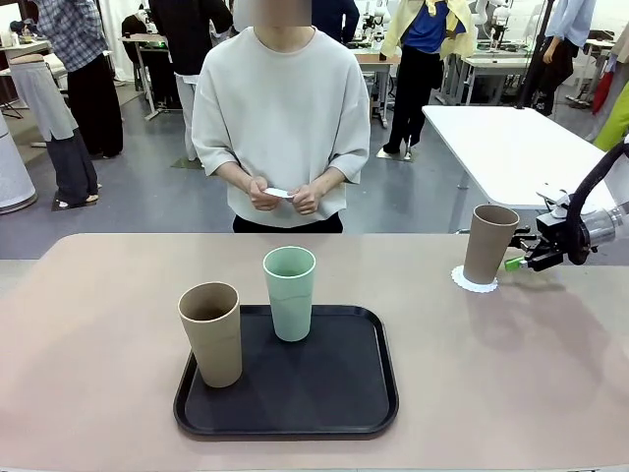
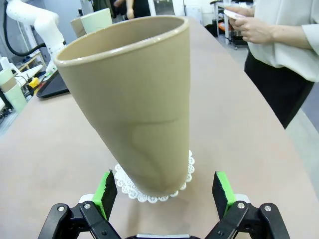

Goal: Place coasters on the table and set cups on them.
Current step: Pick up one Reusable plastic cup and place it on a coaster set by the human, then take one Reusable plastic cup from the Flat Tray and place it on a coaster set by the human.

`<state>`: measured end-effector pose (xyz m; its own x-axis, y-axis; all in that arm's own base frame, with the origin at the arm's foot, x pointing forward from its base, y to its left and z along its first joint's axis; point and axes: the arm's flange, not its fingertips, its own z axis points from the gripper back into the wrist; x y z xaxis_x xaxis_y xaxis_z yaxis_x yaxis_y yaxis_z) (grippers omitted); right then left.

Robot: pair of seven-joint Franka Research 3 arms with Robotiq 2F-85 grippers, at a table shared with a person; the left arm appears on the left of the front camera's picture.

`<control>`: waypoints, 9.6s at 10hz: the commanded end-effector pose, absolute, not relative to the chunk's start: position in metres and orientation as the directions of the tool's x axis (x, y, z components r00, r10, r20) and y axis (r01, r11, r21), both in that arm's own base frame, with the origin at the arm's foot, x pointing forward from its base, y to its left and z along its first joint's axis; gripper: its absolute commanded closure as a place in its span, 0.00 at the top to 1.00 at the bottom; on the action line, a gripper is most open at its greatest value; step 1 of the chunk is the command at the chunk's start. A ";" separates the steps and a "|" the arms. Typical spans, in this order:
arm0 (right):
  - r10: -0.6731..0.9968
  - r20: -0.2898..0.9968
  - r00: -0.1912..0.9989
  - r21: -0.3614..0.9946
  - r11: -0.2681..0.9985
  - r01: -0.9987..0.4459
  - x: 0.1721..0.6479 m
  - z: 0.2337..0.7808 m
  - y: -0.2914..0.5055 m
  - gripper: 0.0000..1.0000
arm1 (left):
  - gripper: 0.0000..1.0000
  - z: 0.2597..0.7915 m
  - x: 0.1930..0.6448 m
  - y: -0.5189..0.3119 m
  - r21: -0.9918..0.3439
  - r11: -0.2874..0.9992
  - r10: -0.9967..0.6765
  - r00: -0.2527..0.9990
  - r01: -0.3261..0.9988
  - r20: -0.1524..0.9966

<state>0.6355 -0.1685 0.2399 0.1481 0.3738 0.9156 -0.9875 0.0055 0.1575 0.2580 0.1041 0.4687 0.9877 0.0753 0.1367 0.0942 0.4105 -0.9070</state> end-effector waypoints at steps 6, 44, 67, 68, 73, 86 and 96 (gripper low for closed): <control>0.770 0.610 0.185 0.077 0.175 -0.982 0.579 0.335 -0.162 1.00 | 1.00 0.469 0.257 0.105 -0.910 0.401 0.075 0.987 0.103 0.144; 0.284 -0.040 0.958 -0.132 0.949 -0.287 0.375 0.522 0.040 1.00 | 1.00 0.469 0.257 0.105 -0.910 0.401 0.075 0.987 0.103 0.144; -0.039 0.191 0.981 0.920 0.356 -0.165 0.332 0.419 -0.220 1.00 | 1.00 0.469 0.257 0.105 -0.910 0.401 0.075 0.987 0.103 0.144; -0.039 0.191 0.981 0.920 0.356 -0.165 0.332 0.419 -0.220 1.00 | 1.00 0.469 0.257 0.105 -0.910 0.401 0.075 0.987 0.103 0.144; -0.039 0.191 0.981 0.920 0.356 -0.165 0.332 0.419 -0.220 1.00 | 1.00 0.469 0.257 0.105 -0.910 0.401 0.075 0.987 0.103 0.144; 0.160 0.363 0.918 0.784 0.480 -0.394 0.354 0.450 -0.182 1.00 | 1.00 0.469 0.257 0.105 -0.910 0.401 0.075 0.987 0.103 0.144; 0.821 0.493 0.289 0.120 0.265 -0.957 0.380 0.498 0.138 1.00 | 1.00 0.469 0.257 0.105 -0.910 0.401 0.075 0.987 0.103 0.144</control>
